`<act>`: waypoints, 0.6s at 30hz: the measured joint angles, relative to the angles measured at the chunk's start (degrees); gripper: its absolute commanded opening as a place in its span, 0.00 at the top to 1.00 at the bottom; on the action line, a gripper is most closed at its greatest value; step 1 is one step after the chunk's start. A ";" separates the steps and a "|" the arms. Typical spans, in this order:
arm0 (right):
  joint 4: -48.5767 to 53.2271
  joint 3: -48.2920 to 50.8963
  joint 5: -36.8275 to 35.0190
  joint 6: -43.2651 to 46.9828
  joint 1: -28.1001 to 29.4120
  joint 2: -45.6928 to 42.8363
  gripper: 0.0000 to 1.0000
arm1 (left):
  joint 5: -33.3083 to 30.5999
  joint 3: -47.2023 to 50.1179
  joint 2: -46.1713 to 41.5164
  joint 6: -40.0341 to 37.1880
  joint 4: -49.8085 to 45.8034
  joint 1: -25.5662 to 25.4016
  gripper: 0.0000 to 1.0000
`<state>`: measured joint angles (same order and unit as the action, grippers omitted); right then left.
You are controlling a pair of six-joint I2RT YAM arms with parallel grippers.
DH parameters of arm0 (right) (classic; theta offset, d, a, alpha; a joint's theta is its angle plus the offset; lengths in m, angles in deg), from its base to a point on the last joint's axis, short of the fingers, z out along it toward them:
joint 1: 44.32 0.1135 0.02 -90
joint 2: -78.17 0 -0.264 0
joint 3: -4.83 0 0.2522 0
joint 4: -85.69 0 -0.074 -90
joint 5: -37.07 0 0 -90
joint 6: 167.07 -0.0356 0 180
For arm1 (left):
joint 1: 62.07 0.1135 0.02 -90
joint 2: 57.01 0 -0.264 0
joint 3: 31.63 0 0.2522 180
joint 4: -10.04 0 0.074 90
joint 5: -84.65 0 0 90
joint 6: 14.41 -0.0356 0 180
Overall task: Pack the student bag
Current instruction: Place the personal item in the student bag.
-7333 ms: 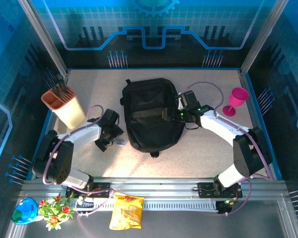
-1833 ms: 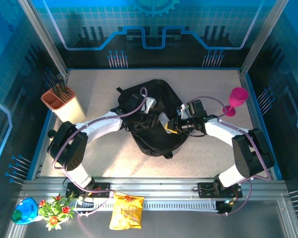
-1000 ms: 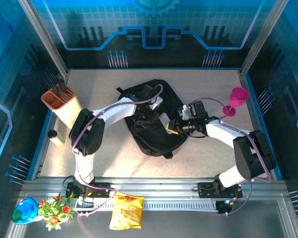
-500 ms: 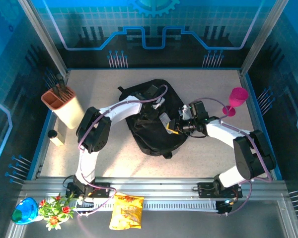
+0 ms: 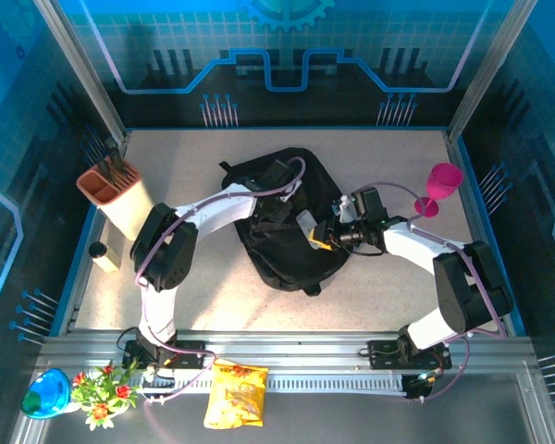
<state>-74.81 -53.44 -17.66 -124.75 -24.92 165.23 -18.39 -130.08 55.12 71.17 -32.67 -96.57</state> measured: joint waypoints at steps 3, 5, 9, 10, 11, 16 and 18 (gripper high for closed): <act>-0.48 -0.74 1.27 -2.36 -0.11 0.85 0.84 | 1.05 2.43 -2.51 0.02 2.05 0.13 0.87; -1.22 -1.55 2.10 -4.55 -0.11 1.75 0.84 | 1.84 4.13 -4.39 0.04 3.85 0.17 0.86; -3.76 -3.61 4.00 -8.44 -0.07 4.87 0.83 | 3.87 6.01 -6.78 0.07 5.90 0.22 0.85; -4.68 -4.17 4.46 -9.38 -0.04 5.81 0.83 | 4.04 6.19 -6.97 0.11 6.29 0.22 0.85; -5.77 -4.72 4.87 -10.51 0.07 6.78 0.83 | 4.17 6.27 -7.02 0.26 6.60 0.22 0.83; -11.28 -6.34 5.99 -15.13 0.76 10.16 0.82 | 4.35 7.48 -7.19 1.66 7.48 0.26 0.76; -14.25 -6.54 6.36 -16.55 0.98 11.54 0.82 | 4.33 8.37 -7.50 2.51 7.54 0.33 0.74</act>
<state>-89.06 -59.98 -11.30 -141.29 -23.94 176.77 -14.06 -121.71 47.63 73.68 -25.13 -96.24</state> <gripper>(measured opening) 0.212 0.241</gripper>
